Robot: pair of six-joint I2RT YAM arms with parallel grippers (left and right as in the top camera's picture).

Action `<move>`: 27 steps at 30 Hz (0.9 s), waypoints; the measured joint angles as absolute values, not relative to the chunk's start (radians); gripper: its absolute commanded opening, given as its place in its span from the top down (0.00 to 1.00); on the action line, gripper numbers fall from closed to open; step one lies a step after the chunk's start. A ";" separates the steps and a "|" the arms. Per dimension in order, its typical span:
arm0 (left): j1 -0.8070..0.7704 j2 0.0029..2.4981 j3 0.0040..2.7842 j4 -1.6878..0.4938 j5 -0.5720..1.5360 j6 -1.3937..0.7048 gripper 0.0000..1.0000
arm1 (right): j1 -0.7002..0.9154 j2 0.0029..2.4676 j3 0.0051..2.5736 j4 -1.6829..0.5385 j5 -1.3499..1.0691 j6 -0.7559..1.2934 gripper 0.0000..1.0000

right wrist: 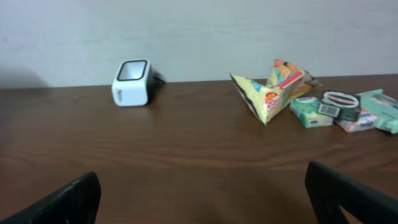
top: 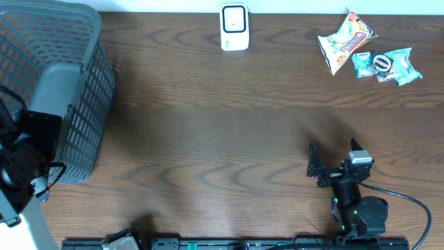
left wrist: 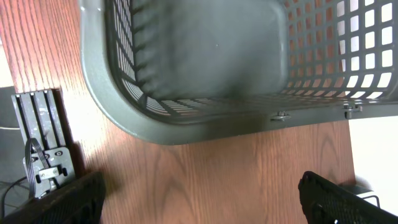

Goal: Scan the item barcode

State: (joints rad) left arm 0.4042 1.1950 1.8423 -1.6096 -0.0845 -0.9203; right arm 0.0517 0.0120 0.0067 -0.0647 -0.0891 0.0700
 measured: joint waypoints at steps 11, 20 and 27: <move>0.404 1.195 1.842 -1.610 -0.084 -0.920 0.02 | 0.069 0.012 0.007 -0.066 -0.086 0.013 0.01; 0.404 1.195 1.842 -1.610 -0.084 -0.920 0.03 | 0.069 0.012 0.007 -0.067 -0.075 0.023 0.01; 0.404 1.195 1.842 -1.610 -0.084 -0.920 0.02 | 0.069 0.012 0.007 -0.068 -0.071 0.038 0.01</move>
State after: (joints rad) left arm 0.4042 1.1950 1.8423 -1.6096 -0.0845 -0.9203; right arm 0.0689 0.0120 0.0067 -0.0677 -0.0708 0.0380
